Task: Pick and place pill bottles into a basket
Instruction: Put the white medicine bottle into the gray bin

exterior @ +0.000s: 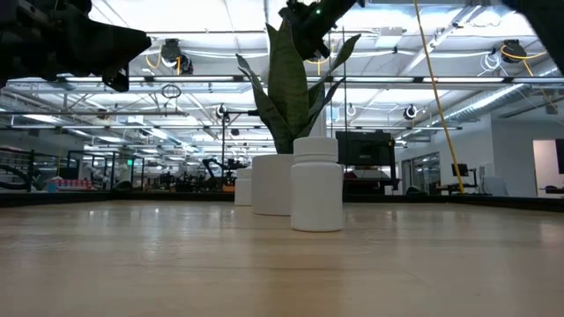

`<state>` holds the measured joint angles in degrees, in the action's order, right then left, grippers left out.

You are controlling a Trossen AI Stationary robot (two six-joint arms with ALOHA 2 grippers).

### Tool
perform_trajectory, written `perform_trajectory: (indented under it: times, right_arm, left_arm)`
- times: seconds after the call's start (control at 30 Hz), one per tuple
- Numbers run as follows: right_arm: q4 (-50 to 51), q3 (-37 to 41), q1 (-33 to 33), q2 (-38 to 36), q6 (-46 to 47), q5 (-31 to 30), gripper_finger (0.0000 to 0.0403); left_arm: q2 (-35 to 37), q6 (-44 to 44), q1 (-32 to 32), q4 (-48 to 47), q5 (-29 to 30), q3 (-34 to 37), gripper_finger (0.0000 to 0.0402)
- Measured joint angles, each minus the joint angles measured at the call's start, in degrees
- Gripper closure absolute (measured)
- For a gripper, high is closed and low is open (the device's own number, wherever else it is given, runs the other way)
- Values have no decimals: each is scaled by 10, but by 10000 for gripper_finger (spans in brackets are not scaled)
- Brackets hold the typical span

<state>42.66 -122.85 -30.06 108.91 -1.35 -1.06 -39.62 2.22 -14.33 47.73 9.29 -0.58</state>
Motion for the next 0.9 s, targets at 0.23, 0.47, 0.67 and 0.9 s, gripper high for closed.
perform_trajectory:
  times: [0.23, 0.47, 0.67, 0.9]
  right_arm:
    - [86, -115, -38, 109, 11, 44, 256]
    - [185, -112, -71, 152, 16, 67, 256]
    - [276, -112, -71, 143, -57, 55, 256]
    - [369, -112, -73, 129, -104, 40, 252]
  left_arm:
    - [0, -13, 0, -41, -2, 0, 332]
    - [0, -13, 0, -42, 7, 0, 332]
    - [-1, -30, 0, -44, 7, 0, 336]
    - [-1, -45, 0, -66, 7, 0, 334]
